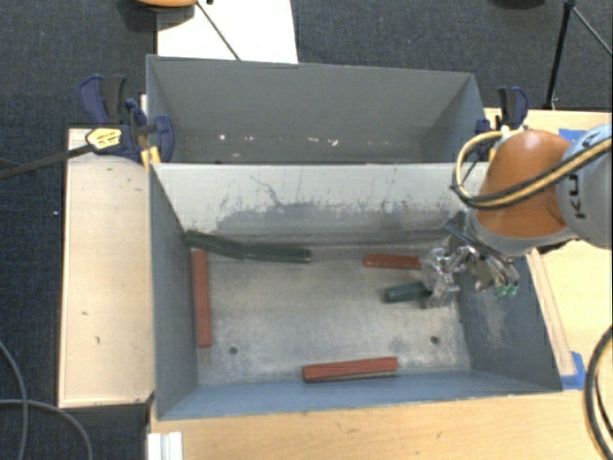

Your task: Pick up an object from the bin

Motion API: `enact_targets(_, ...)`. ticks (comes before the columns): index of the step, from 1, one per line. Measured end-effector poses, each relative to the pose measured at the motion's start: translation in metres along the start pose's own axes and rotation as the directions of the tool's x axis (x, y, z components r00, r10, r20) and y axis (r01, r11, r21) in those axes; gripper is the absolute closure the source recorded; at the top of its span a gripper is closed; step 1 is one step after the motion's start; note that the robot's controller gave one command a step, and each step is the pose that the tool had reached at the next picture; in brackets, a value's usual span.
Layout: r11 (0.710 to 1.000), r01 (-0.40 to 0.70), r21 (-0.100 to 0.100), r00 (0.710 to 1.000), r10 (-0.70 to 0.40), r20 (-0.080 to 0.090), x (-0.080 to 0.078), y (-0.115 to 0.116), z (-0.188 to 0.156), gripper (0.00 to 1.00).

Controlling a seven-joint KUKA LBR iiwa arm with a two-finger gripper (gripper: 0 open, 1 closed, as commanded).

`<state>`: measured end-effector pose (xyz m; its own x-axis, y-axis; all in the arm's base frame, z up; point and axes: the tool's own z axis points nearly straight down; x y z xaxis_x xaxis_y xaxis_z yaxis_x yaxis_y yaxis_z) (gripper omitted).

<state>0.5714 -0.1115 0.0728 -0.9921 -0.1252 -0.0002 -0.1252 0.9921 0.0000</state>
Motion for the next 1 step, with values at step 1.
enact_targets(1, 1.0, 0.001, 0.002, 1.0, -0.001, 0.007, 0.033, -0.0195, -0.1691, 1.0)
